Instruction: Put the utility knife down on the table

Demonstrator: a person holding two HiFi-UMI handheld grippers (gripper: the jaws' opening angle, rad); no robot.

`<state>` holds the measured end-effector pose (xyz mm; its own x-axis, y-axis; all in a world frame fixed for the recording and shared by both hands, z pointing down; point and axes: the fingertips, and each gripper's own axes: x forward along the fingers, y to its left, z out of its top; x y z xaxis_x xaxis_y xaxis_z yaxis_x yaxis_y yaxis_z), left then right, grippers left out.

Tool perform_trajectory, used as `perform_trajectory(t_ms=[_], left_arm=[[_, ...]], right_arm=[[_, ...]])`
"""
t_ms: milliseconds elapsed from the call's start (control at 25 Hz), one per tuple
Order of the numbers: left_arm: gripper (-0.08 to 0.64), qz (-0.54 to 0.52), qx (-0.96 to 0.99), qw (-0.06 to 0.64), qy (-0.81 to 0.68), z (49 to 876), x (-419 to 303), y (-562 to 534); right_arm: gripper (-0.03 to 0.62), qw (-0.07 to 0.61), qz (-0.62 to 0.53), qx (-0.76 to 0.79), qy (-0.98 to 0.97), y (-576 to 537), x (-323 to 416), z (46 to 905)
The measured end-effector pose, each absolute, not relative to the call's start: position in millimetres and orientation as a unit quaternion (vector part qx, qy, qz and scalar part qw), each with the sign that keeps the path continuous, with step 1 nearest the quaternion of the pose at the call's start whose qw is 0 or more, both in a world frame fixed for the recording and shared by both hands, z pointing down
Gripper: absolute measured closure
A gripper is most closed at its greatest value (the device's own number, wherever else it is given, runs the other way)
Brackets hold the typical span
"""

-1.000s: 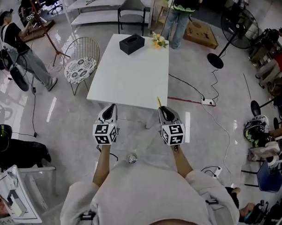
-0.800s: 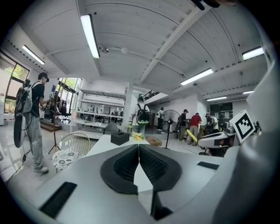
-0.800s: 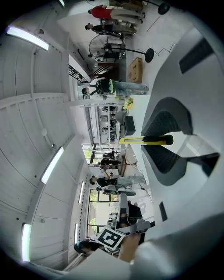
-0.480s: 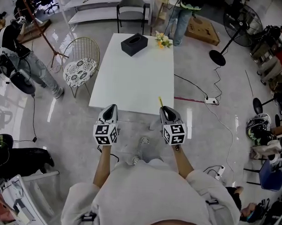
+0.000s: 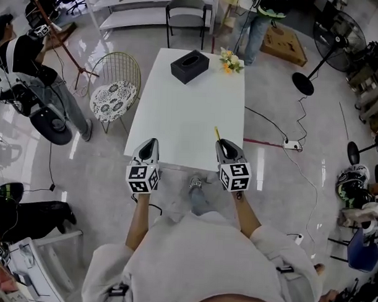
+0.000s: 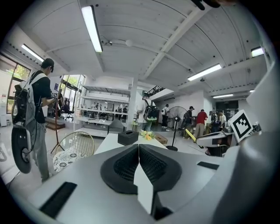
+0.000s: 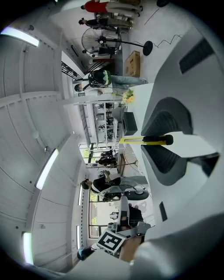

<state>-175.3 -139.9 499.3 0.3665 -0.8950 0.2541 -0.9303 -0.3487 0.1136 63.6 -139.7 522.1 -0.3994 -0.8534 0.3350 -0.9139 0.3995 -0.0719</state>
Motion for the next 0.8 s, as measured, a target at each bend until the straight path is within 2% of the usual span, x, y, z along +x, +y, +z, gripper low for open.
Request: perform_trajectory(t_ms=[800], left_arm=[[0.540,0.090,0.792,0.125,-0.591,499.6,-156.6,-285.2]], right_arm=[[0.512,0.121,0.146,0.494,-0.848,-305.2,71.8,527.2]])
